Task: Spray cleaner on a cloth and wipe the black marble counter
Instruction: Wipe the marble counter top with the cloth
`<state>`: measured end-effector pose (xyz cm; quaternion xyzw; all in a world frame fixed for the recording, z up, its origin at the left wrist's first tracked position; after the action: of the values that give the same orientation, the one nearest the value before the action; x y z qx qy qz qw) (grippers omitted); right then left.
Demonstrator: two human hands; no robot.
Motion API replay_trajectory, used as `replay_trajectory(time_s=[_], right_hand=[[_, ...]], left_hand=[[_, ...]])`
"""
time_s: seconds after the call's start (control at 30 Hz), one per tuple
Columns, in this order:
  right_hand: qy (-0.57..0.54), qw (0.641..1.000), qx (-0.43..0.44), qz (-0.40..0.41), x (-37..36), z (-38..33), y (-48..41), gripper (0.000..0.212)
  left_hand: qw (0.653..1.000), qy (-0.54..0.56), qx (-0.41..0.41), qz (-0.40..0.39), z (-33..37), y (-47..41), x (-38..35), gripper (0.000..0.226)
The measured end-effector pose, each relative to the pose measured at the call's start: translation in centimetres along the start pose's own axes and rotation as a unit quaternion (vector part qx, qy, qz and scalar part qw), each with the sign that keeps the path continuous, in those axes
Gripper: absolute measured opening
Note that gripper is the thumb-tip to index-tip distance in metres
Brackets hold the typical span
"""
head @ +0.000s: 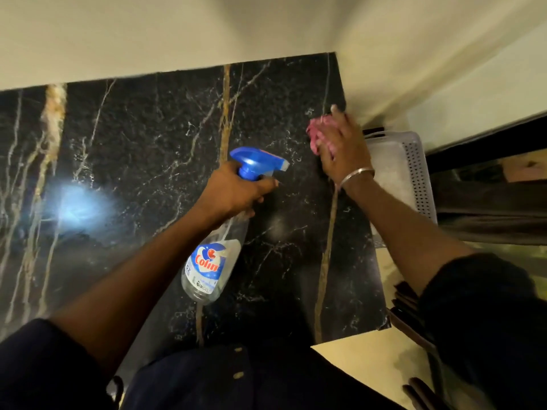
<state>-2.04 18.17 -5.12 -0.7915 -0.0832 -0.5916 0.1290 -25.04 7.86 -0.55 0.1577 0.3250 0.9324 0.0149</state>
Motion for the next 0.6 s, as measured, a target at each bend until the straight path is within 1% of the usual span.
replay_trajectory(time_s=[0.13, 0.2, 0.27, 0.33, 0.47, 0.6], right_hand=[[0.013, 1.0, -0.017, -0.009, -0.8, -0.1, -7.2, 0.047], [0.039, 0.998, -0.04, -0.002, -0.5, -0.2, -9.6, 0.045], [0.061, 0.996, -0.062, -0.011, -0.4, -0.4, -11.5, 0.046], [0.057, 0.996, -0.063, -0.021, -0.5, -0.7, -13.0, 0.047], [0.035, 0.998, -0.046, -0.018, -0.5, -0.7, -13.9, 0.049], [0.025, 0.999, -0.036, -0.032, -0.8, -0.8, -11.6, 0.051]], left_hand=[[1.0, -0.006, -0.005, 0.02, 0.8, -0.8, 0.9, 0.022], [0.999, 0.001, 0.005, 0.033, 0.8, -1.0, 1.2, 0.022], [0.999, 0.006, 0.018, 0.036, 0.4, -1.1, 1.5, 0.022], [0.999, 0.002, 0.03, 0.034, -0.1, -1.0, 1.7, 0.024], [0.998, -0.008, 0.028, 0.057, -0.3, 0.2, 2.7, 0.021], [0.998, -0.018, 0.028, 0.052, -0.7, 1.8, 3.1, 0.023]])
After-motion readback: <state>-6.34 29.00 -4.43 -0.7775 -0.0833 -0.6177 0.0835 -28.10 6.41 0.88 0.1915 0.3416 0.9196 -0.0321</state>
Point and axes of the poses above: each hand's wrist, its own y-axis away from the middle knuckle, its own x-axis out of the back of the hand, z = x × y, the point moved 9 cm from there along -y, towards the middle knuckle, and after that the axes turned 4 degrees about z, right-handed, at the moved point
